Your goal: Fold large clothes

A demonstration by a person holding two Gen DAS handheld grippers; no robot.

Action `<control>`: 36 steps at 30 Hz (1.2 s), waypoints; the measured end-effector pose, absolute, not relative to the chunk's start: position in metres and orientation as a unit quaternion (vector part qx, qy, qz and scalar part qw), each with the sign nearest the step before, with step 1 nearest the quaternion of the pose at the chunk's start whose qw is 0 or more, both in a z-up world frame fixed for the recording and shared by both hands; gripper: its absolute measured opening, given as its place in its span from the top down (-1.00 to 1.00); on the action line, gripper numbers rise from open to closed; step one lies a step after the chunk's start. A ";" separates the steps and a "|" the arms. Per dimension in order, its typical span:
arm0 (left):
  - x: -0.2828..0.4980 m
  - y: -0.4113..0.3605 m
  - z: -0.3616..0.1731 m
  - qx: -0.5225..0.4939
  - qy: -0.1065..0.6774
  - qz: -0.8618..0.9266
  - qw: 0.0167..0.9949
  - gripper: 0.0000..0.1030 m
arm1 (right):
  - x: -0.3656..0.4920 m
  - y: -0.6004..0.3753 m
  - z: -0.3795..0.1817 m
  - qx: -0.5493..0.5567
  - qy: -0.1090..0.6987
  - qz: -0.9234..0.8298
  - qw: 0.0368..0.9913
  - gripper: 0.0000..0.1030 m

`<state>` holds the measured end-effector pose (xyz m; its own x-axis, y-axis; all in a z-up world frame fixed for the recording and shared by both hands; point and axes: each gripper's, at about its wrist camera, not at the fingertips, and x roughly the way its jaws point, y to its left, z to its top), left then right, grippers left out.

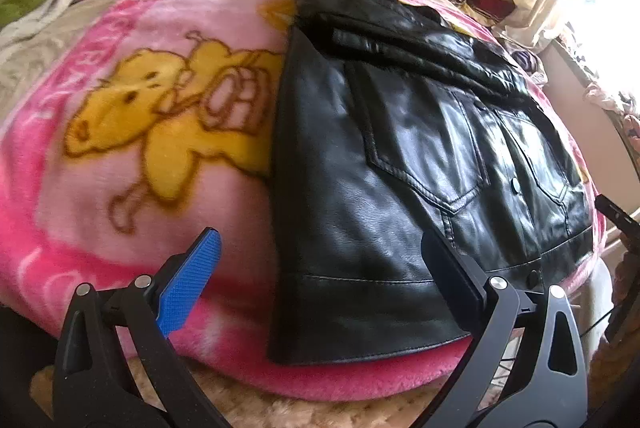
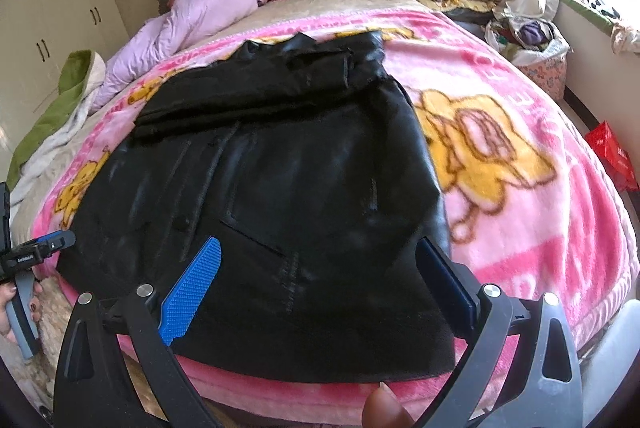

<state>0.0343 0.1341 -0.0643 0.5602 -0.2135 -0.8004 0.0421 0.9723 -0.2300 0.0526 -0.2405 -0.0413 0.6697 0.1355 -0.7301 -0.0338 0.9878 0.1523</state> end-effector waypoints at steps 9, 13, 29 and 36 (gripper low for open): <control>0.047 0.121 -0.083 -0.078 0.480 -0.079 0.870 -0.73 | 0.047 -0.270 -0.062 0.086 0.426 0.028 0.900 -0.91; 0.049 0.124 -0.084 -0.083 0.481 -0.081 0.869 -0.53 | 0.045 -0.280 -0.071 0.092 0.440 0.027 0.893 -0.91; 0.039 0.124 -0.073 -0.099 0.448 -0.078 0.885 0.60 | 0.043 -0.280 -0.079 0.112 0.431 0.139 0.885 0.39; 0.039 0.130 -0.061 -0.116 0.440 -0.081 0.887 0.82 | 0.046 -0.277 -0.040 0.137 0.368 0.182 0.902 0.53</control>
<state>0.0389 0.1301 -0.0611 0.5993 -0.2457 -0.7619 0.0422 0.9601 -0.2764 0.0458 -0.2769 -0.0405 0.6632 0.4286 -0.6136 -0.2274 0.8965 0.3803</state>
